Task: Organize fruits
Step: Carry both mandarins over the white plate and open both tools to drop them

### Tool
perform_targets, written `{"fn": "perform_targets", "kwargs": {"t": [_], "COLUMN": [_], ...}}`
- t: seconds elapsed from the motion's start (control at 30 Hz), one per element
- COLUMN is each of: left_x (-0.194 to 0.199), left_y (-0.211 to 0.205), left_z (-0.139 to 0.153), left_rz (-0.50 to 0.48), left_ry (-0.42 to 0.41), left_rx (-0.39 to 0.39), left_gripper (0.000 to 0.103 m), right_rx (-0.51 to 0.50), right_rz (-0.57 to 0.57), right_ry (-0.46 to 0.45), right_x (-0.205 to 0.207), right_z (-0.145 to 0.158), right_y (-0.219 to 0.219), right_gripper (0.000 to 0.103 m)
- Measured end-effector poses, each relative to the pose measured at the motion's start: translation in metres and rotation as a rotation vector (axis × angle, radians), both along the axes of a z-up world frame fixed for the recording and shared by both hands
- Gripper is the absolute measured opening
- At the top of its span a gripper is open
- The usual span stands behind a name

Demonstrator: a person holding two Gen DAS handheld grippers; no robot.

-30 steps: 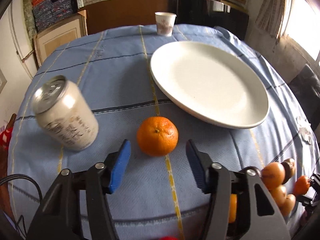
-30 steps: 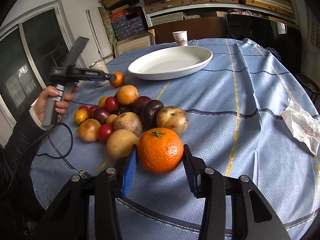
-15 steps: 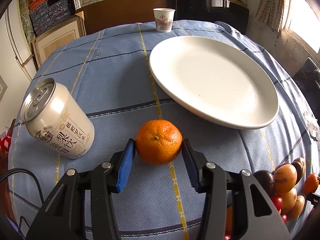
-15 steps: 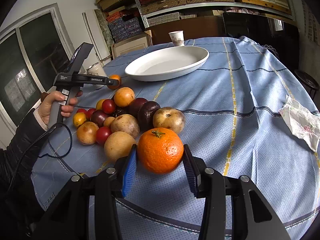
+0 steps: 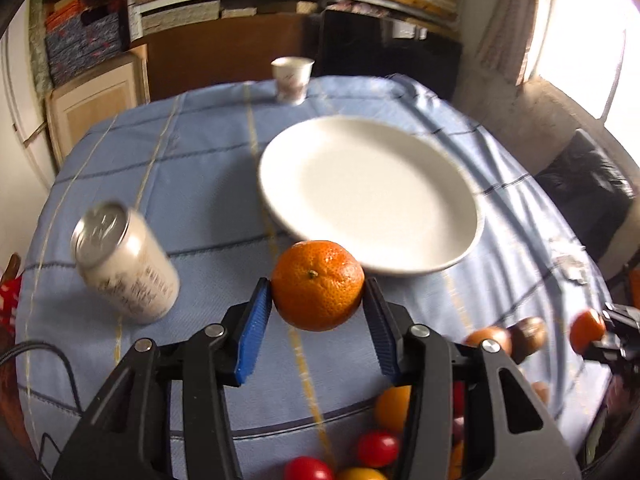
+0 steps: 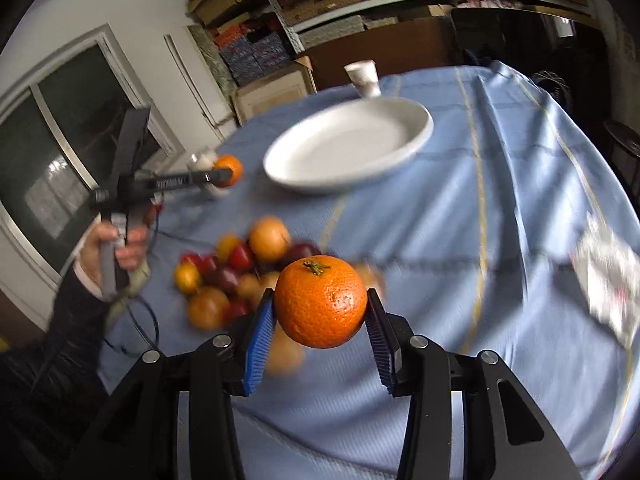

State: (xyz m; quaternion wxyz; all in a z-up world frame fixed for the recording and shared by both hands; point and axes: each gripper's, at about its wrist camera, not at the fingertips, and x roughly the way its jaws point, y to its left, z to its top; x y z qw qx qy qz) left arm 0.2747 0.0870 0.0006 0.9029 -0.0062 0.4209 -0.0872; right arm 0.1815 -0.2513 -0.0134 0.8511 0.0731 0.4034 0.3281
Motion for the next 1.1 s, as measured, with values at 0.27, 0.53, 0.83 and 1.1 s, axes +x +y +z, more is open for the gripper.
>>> {"fn": "perform_targets", "kwargs": {"t": [0.27, 0.53, 0.83, 1.1], "left_x": [0.043, 0.084, 0.081, 0.000], "left_y": [-0.035, -0.054, -0.052, -0.040], "left_z": [0.009, -0.020, -0.018, 0.020], "left_rz": [-0.044, -0.038, -0.004, 0.001], "left_ry": [0.011, 0.097, 0.061, -0.072], "left_rx": [0.016, 0.074, 0.108, 0.095], "left_gripper": [0.046, 0.046, 0.078, 0.096], "right_rx": [-0.056, -0.079, -0.078, -0.002], "right_rz": [-0.042, -0.053, -0.037, 0.068], "right_ry": [0.002, 0.127, 0.103, -0.043], "right_x": [0.108, 0.175, 0.168, 0.067], "right_z": [0.005, -0.032, -0.019, 0.020], "right_y": [0.054, 0.082, 0.084, 0.064], "right_gripper": [0.045, 0.045, 0.066, 0.084]}}
